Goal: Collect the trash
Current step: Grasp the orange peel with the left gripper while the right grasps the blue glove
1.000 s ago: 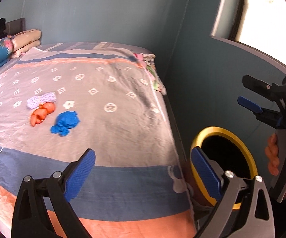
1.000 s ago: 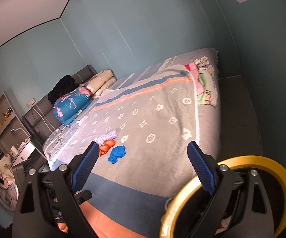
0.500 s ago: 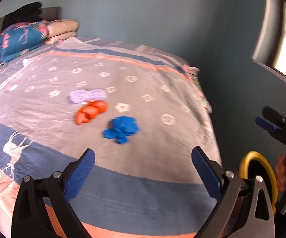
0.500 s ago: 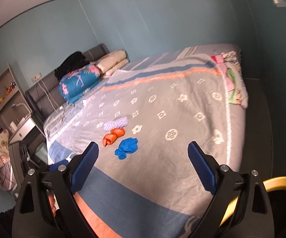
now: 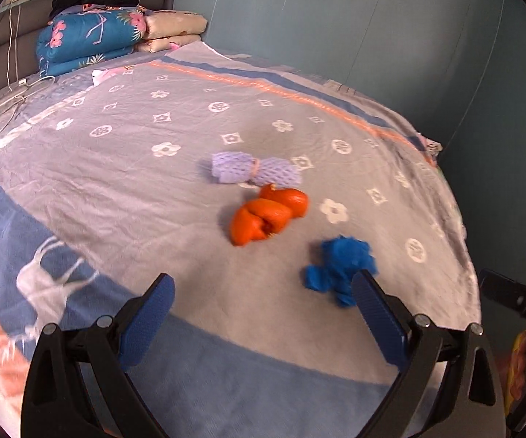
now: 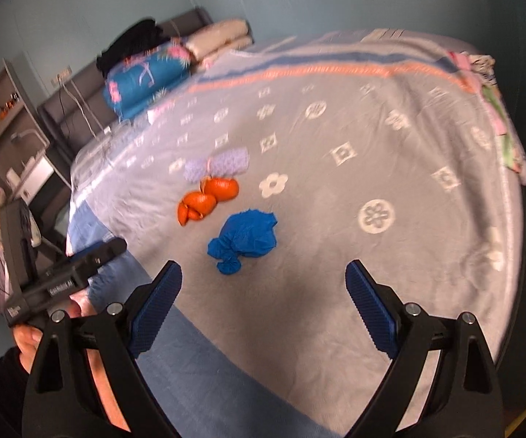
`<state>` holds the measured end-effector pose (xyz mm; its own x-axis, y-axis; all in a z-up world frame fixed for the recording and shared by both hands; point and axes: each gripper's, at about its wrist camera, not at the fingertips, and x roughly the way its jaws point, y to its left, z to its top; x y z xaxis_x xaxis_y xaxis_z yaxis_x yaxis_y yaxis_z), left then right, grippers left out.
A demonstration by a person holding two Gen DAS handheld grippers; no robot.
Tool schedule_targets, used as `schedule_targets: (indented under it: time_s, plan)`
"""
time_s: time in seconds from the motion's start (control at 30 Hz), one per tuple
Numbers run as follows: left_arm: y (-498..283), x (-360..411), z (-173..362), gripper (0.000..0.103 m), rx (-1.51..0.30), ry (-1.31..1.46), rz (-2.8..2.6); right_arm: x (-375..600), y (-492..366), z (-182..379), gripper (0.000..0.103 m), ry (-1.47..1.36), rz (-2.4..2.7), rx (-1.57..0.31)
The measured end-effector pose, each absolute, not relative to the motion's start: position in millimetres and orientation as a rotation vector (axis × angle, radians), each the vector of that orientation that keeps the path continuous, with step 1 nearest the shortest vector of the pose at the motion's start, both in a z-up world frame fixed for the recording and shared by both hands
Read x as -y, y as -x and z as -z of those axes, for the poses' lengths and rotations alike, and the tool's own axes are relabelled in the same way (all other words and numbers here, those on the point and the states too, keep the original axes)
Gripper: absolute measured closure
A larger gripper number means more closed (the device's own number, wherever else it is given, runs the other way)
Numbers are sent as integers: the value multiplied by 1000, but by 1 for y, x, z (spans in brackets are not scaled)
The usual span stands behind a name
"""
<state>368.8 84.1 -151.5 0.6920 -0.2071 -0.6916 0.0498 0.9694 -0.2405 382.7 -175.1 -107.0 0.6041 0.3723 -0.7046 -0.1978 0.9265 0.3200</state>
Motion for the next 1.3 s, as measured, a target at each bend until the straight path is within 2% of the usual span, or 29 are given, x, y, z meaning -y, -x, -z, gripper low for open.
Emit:
schedule_targets:
  time_s: [0.23, 0.67, 0.77, 0.83, 0.9, 1.0, 1.07, 1.17, 1.23, 1.3]
  plan:
    - [-418, -88, 173, 11, -813, 134, 181, 154, -441, 150, 18, -253, -351, -984]
    - [-477, -65, 197, 19, -855, -27, 336, 139, -488, 182, 22, -279, -375, -1072]
    - [-485, -59, 207, 32, -892, -22, 358, 136, -493, 186, 25, -275, -385, -1088]
    - [-487, -57, 215, 46, -909, -28, 361, 132, -495, 187, 26, -261, -391, -1095]
    - [-487, -61, 219, 52, -906, -20, 356, 127, -499, 190, 27, -246, -400, -1106]
    - [-487, -70, 221, 66, -904, 14, 354, 119, -502, 194, 34, -210, -414, -1120]
    - [-488, -76, 222, 71, -906, 36, 350, 114, -503, 196, 38, -195, -418, -1128]
    - [-487, -76, 221, 74, -902, 27, 342, 104, -503, 199, 46, -152, -413, -1137]
    - [-486, -76, 220, 75, -900, 31, 335, 95, -502, 199, 61, -113, -415, -1135]
    - [-486, -77, 219, 76, -899, 43, 334, 87, -500, 197, 68, -77, -419, -1127]
